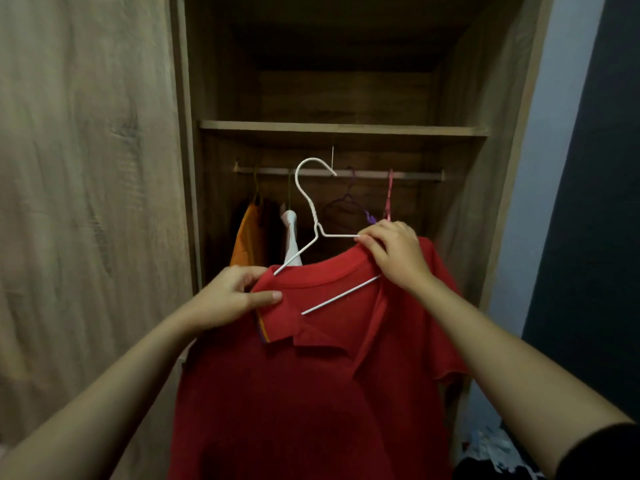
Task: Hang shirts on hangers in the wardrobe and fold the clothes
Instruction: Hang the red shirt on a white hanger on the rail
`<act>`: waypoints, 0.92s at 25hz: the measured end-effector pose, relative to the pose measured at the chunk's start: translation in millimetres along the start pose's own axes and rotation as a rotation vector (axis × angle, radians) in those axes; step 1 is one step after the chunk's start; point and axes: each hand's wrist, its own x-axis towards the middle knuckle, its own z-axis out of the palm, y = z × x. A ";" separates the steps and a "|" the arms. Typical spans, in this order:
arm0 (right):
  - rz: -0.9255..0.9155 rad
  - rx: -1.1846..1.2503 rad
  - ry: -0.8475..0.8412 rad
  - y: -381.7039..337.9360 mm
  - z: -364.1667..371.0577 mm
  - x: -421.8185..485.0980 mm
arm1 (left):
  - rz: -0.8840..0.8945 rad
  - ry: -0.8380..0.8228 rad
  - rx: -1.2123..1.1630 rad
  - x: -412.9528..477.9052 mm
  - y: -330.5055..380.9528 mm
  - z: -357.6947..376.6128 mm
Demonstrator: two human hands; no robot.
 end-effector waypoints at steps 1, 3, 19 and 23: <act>0.027 -0.017 -0.031 -0.9 2.3 -1.9 | 0.006 0.068 0.009 -3.0 -0.7 2.8; 0.128 0.046 -0.083 -2.9 7.3 -8.5 | -0.003 0.117 0.047 -8.5 0.1 7.8; 0.246 0.063 -0.309 19.2 48.7 -21.3 | -0.295 0.517 0.059 9.6 25.9 100.4; 0.280 -0.001 -0.203 32.1 54.4 9.2 | -0.345 0.565 0.053 72.9 13.2 94.5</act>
